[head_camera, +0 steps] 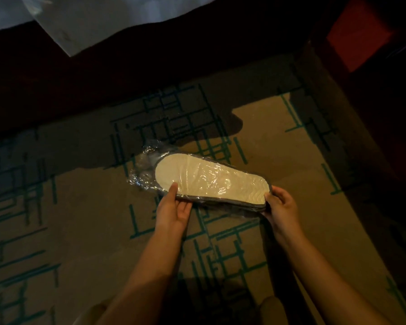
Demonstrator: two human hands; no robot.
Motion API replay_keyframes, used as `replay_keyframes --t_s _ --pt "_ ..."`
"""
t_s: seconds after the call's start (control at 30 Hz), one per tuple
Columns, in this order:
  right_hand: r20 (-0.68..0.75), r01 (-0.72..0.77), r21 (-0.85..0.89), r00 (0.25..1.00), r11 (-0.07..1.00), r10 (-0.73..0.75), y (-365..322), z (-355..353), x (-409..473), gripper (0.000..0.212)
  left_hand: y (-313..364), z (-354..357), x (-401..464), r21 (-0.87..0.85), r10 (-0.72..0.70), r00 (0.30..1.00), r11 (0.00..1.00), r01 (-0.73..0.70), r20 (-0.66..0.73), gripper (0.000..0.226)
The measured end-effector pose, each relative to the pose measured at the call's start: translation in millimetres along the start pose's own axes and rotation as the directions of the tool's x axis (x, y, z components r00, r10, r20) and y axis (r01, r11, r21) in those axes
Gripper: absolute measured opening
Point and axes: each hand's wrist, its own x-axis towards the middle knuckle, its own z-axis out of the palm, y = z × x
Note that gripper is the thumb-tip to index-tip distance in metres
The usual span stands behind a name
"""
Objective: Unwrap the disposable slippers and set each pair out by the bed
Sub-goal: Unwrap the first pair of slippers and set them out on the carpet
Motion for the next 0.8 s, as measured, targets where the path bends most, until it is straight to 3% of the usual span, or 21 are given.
replay_keyframes --t_s 0.27,0.4,0.5,0.6,0.8 --pt "0.006 0.015 0.071 1.0 0.997 -0.015 -0.4 6.2 -6.2 0.016 25.8 -13.7 6.5 -0.028 0.049 0.996 0.998 -0.051 -0.07 0.038" --pt "0.036 -0.019 0.129 0.999 0.991 0.015 -5.5 9.3 -11.6 0.023 19.3 -15.4 1.5 -0.188 0.14 0.99 0.972 -0.141 -0.02 0.04" --pt "0.113 -0.082 0.149 0.991 0.986 0.065 -8.3 11.1 -15.6 0.024 -8.2 -8.0 -12.0 -0.074 0.039 0.993 0.997 -0.03 0.115 0.046" --pt "0.203 -0.101 0.079 0.976 0.992 0.084 -2.3 17.3 -23.5 0.024 -34.5 6.6 -15.1 0.082 -0.081 0.991 0.994 0.073 0.103 0.036" --pt "0.213 -0.115 0.135 0.973 0.984 0.085 5.6 -4.0 -22.3 0.022 -4.5 5.2 -4.5 -0.1 -0.013 0.999 0.995 0.017 0.037 0.04"
